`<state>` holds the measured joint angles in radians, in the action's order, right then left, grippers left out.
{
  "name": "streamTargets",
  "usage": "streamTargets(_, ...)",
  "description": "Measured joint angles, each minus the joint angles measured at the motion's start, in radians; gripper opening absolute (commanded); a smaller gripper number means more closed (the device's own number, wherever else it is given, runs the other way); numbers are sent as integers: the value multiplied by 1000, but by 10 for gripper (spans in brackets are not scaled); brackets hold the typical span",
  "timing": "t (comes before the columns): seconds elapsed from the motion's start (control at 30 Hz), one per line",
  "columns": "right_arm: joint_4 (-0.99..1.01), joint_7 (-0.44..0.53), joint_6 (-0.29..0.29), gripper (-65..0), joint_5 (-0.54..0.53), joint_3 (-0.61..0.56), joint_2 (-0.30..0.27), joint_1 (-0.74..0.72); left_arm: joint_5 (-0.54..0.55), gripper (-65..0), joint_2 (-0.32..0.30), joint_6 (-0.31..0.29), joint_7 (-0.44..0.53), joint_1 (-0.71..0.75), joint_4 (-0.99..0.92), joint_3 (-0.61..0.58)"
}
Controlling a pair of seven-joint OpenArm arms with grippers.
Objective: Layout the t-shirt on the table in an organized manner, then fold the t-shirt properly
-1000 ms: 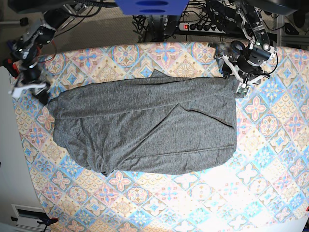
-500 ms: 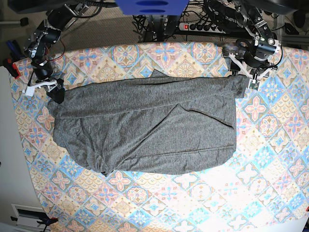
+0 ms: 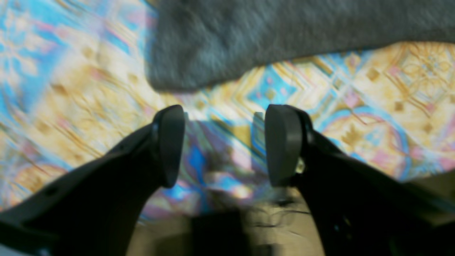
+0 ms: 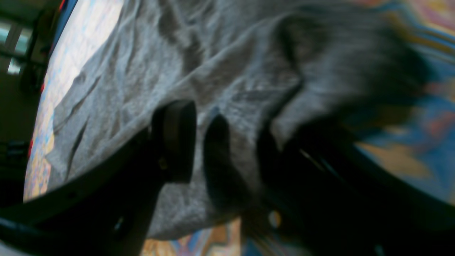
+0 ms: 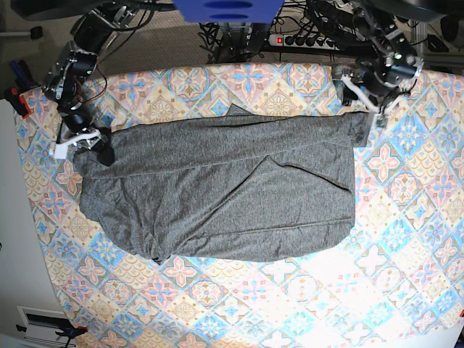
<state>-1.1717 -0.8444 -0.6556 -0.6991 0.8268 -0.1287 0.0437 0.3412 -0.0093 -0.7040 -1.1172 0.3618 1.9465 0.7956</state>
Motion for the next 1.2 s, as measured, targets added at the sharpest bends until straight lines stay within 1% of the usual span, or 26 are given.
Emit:
streamTargets(0.03, 0, 1, 0, -345, 0, -2, 0, 0, 25, -299, -5, 2, -37, -10, 0, 51)
streamTargets(0.07, 0, 2, 0, -345, 0, -2, 0, 0, 55, -299, -10, 6, -100, -28, 0, 103)
streamTargets(0.13, 0, 1, -1, -345, -1, -2, 1, 2, 62, -299, -19, 10, -171, -50, -8, 190)
streamTargets(0.2, 0, 2, -1, -345, -1, -2, 0, 3, 72, -299, -15, 8, -182, -78, -51, 260)
streamTargets(0.27, 0, 2, -2, -345, -3, -2, 0, 4, 80, -299, -20, 6, -175, -96, -115, 300)
streamTargets(0.33, 0, 1, -3, -345, -4, -2, 0, 4, 84, -299, -50, 7, -174, -98, -194, 298)
streamTargets(0.37, 2, 3, -3, -345, -4, -2, 0, 5, 113, -299, -70, 4, -172, -99, -231, 291)
streamTargets(0.4, 2, 5, -3, -345, -4, -2, 0, 6, 117, -299, -89, 0, -163, -102, -261, 273)
streamTargets(0.53, 3, 3, -6, -345, -5, -2, -2, 6, 113, -299, -105, 0, -159, -164, -351, 216)
streamTargets(0.57, 3, 0, -8, -345, -3, -2, -2, 6, 98, -299, -98, 1, -156, -180, -352, 211)
streamTargets(0.63, 2, 6, -7, -345, 7, -2, -1, 6, 95, -299, -73, 8, -115, -190, -348, 198)
streamTargets(0.7, -3, 11, -8, -345, 41, -2, -2, 6, 98, -299, -72, 8, -99, -190, -348, 168)
streamTargets(0.8, -5, 10, -12, -345, 64, -2, -2, 3, 84, -299, -74, 12, -113, -197, -344, 86)
streamTargets(0.83, -5, 11, -12, -345, 65, -2, -2, 3, 74, -299, -74, 13, -136, -206, -340, 75)
streamTargets(0.87, -5, 12, -12, -345, 64, -2, -2, 3, 86, -299, -77, 13, -147, -206, -340, 75)
streamTargets(0.93, -5, 12, -14, -345, 65, -2, -2, 4, 134, -299, -80, 16, -138, -194, -340, 76)
streamTargets(1.0, -5, 16, -14, -345, 74, -2, -2, 4, 226, -299, -70, 6, -146, -182, -348, 77)
streamTargets(1.03, -5, 16, -15, -345, 74, -2, -2, 4, 242, -299, -63, 6, -146, -182, -349, 75)
streamTargets(1.2, -5, 12, -15, -345, 72, -2, -2, 3, 249, -299, -58, 4, -177, -203, -352, 35)
